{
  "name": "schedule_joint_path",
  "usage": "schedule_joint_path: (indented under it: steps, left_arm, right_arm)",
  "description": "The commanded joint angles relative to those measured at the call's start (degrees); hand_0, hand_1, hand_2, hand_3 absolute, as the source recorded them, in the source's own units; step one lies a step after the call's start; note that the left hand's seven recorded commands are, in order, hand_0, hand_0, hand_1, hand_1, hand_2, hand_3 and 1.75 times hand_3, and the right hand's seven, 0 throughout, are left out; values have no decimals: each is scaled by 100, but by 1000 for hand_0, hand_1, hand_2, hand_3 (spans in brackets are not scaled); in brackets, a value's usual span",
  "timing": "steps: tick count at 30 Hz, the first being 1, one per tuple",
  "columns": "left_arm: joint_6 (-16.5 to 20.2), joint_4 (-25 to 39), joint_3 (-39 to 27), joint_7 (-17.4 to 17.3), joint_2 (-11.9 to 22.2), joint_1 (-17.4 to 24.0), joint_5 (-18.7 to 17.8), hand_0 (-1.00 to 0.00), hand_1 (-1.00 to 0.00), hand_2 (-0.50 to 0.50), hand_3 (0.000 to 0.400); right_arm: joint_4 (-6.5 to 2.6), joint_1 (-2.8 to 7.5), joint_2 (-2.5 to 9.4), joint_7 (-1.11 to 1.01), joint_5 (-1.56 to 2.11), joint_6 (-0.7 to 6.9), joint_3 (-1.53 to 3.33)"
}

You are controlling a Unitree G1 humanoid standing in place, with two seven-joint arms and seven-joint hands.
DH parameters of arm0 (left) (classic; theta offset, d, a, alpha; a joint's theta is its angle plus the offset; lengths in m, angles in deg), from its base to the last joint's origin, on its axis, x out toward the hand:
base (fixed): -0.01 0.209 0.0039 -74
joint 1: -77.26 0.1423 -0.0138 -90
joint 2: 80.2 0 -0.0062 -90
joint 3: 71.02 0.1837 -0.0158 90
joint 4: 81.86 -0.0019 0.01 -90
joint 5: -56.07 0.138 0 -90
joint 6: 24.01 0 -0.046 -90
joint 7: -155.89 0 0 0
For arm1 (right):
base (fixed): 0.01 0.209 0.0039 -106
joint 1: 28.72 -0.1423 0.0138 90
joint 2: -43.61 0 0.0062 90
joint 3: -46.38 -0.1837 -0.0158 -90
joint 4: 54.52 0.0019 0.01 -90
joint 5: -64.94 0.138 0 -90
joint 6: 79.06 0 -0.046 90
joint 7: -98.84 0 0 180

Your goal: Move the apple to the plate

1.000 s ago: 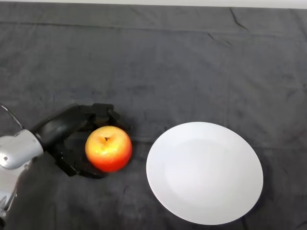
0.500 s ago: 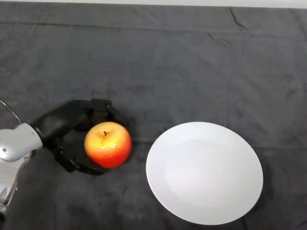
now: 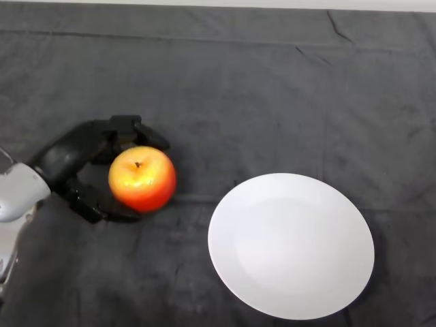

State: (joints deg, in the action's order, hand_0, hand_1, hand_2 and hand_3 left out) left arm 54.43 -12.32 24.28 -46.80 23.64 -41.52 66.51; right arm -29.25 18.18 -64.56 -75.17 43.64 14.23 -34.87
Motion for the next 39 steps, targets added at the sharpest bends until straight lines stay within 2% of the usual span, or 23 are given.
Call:
schedule_joint_path:
  steps: [1,7,11,22,32,39]
  left_arm:
    - [-103,85,-9,140,-38,-323,137,-1000,-1000,0,400]
    - [145,74,354,403,-468,-662,449,-1000,-1000,0,400]
    - [244,84,585,448,-699,-834,553,-1000,-1000,0,400]
    - [100,-166,1104,453,-1053,-1030,668,-1000,-1000,0,400]
    - [70,-350,1737,584,-1420,-1002,794,-1000,-1000,0,400]
    - [-37,-569,2130,604,-1516,-1012,724,-1000,-1000,0,400]
  right_arm:
    - [87,288,-69,-56,53,91,-65]
    - [89,289,-69,-56,53,93,-65]
    - [90,289,-69,-57,53,94,-66]
    - [87,287,-69,-57,52,93,-66]
    - [79,283,-69,-56,50,91,-65]
    - [72,279,-69,-56,49,88,-65]
